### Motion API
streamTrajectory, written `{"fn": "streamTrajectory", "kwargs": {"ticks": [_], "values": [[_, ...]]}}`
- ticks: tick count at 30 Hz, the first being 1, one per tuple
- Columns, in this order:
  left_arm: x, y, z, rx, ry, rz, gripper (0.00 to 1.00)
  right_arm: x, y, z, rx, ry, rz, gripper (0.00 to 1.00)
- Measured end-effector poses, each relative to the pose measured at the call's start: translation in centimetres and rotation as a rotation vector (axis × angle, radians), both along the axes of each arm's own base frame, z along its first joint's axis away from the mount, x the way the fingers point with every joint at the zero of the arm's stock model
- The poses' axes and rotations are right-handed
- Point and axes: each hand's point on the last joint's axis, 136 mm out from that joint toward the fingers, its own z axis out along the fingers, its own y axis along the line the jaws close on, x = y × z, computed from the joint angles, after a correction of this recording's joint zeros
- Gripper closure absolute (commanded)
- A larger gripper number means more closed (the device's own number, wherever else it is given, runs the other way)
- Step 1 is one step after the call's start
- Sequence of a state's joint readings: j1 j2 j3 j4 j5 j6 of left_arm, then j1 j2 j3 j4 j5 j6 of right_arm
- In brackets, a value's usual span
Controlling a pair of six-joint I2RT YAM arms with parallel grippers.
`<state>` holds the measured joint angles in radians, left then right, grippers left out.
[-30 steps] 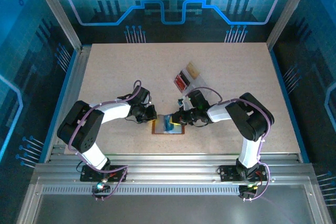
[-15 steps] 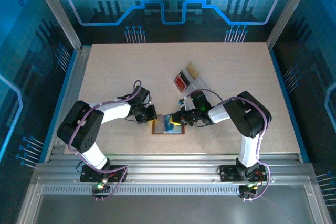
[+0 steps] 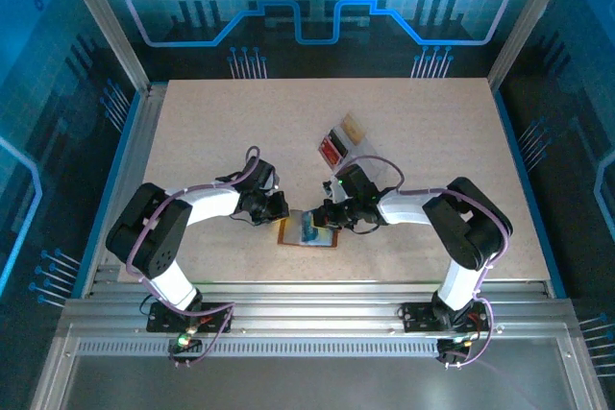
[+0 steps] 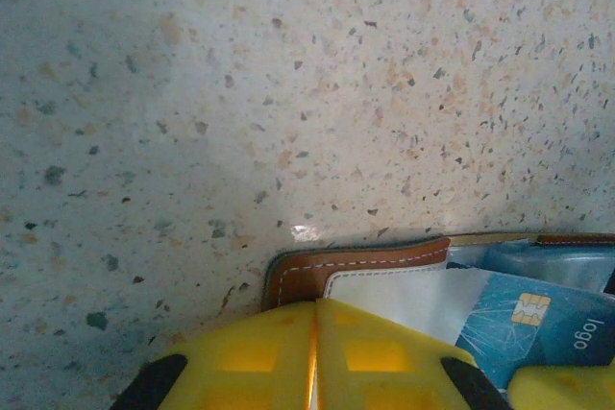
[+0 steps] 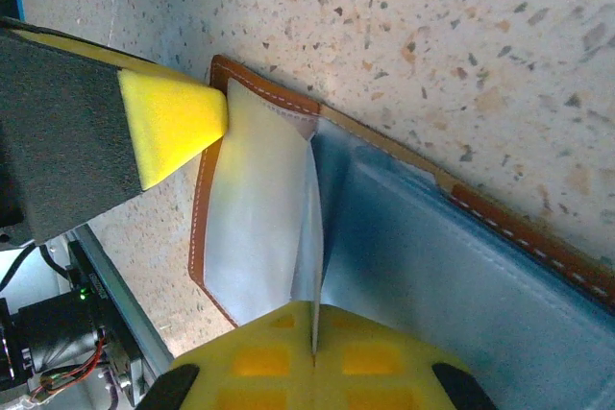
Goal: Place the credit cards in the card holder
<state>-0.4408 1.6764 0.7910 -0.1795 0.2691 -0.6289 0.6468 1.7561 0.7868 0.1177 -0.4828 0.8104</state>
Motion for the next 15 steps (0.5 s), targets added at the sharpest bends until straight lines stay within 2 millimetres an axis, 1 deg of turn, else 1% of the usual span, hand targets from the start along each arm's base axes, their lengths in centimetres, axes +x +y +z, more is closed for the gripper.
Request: {"fn": "streamTrajectory", "kwargs": {"ticks": [4, 15], "values": [[0.1, -0.1, 0.0, -0.002, -0.003, 0.000, 0.91, -0.2, 0.2, 0.0, 0.036, 0.011, 0.004, 1.00], [0.7, -1.2, 0.2, -0.045, -0.030, -0.022, 0.91, -0.5, 0.4, 0.3, 0.115, 0.040, 0.011, 1.00]]}}
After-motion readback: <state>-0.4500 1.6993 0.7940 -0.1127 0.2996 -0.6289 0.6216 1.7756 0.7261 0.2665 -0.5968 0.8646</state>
